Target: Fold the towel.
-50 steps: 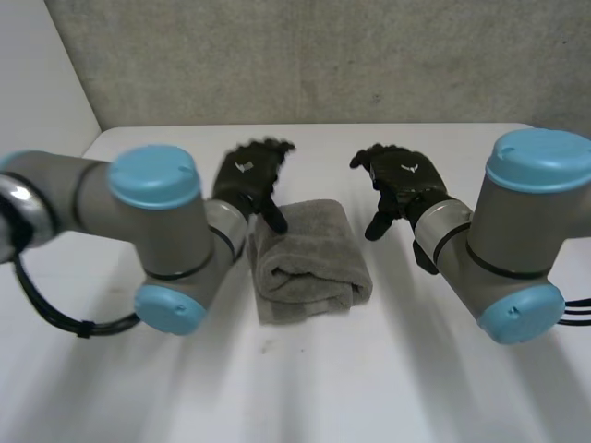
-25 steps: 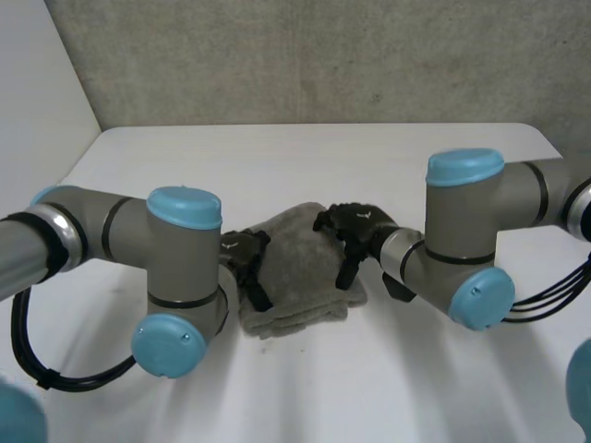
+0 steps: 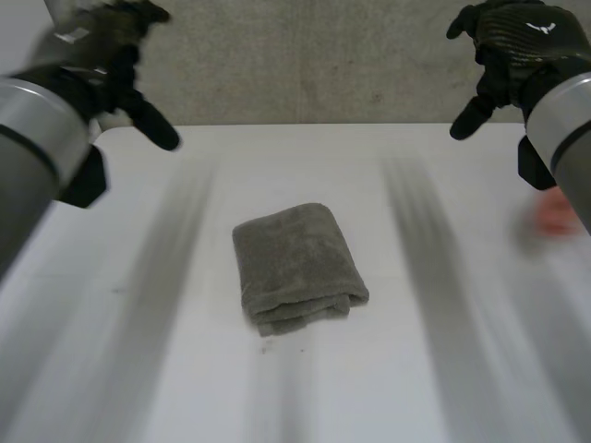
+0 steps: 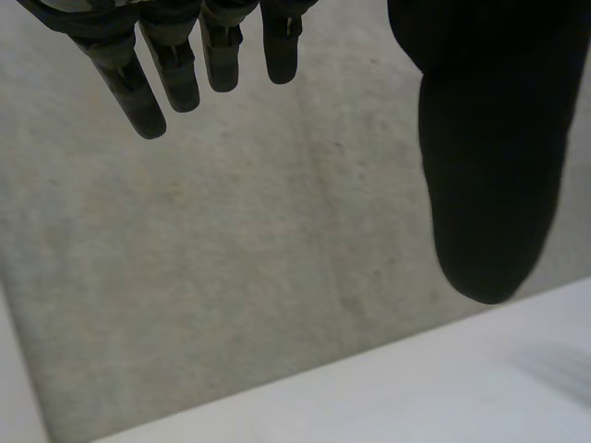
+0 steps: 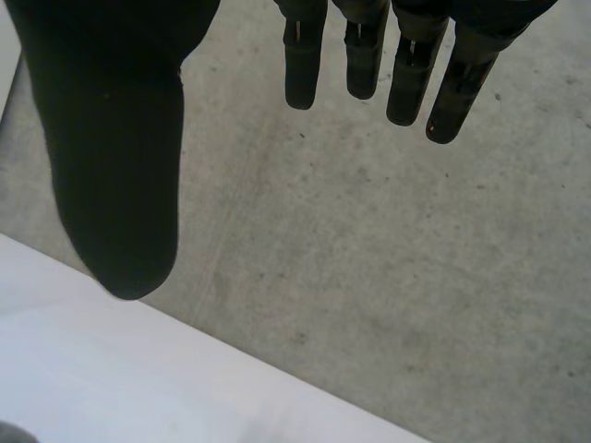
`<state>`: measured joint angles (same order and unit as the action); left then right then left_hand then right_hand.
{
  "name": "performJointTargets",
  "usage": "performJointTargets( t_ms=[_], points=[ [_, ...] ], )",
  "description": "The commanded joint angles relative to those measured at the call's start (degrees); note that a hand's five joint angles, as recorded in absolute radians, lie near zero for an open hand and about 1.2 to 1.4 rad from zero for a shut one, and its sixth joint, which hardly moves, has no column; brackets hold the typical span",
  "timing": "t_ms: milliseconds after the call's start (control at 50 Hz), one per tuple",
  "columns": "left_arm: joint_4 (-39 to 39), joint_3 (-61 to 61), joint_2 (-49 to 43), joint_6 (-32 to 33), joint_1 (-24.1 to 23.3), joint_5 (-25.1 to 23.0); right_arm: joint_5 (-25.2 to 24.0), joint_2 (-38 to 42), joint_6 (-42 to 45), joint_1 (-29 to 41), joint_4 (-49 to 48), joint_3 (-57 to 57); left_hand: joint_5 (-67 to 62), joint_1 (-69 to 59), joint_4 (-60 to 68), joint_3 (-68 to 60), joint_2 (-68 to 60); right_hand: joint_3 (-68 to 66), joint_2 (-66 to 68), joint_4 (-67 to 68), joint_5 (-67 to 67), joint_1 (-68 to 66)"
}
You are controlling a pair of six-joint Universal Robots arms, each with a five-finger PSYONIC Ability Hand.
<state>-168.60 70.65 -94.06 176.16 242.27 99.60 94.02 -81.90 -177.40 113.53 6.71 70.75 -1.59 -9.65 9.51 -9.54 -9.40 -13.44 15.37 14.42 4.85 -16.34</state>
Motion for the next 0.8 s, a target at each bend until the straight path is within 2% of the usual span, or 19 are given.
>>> performJointTargets(
  t_ms=[20,640,800],
  points=[
    [0.99,2.47,3.88,-0.2,2.68,-0.2,-0.41,-1.95,0.04,-1.3,0.68,2.11,1.04,-0.9,1.04,-1.01,-1.15,3.44,-5.37,-4.42,-4.85,6.34],
    [0.03,5.11,3.79,-0.02,2.94,-2.66,-1.64,-1.34,0.65,-0.94,0.76,4.04,1.54,-0.39,0.53,-0.5,-0.65,3.44,-5.37,-4.42,-4.85,6.34],
    [-0.5,4.49,4.06,-0.11,4.26,-3.27,-1.64,-1.34,0.65,-0.86,0.68,4.13,1.54,-0.39,0.53,-0.5,-0.65,3.44,-5.37,-4.42,-4.85,6.34]
  ],
)
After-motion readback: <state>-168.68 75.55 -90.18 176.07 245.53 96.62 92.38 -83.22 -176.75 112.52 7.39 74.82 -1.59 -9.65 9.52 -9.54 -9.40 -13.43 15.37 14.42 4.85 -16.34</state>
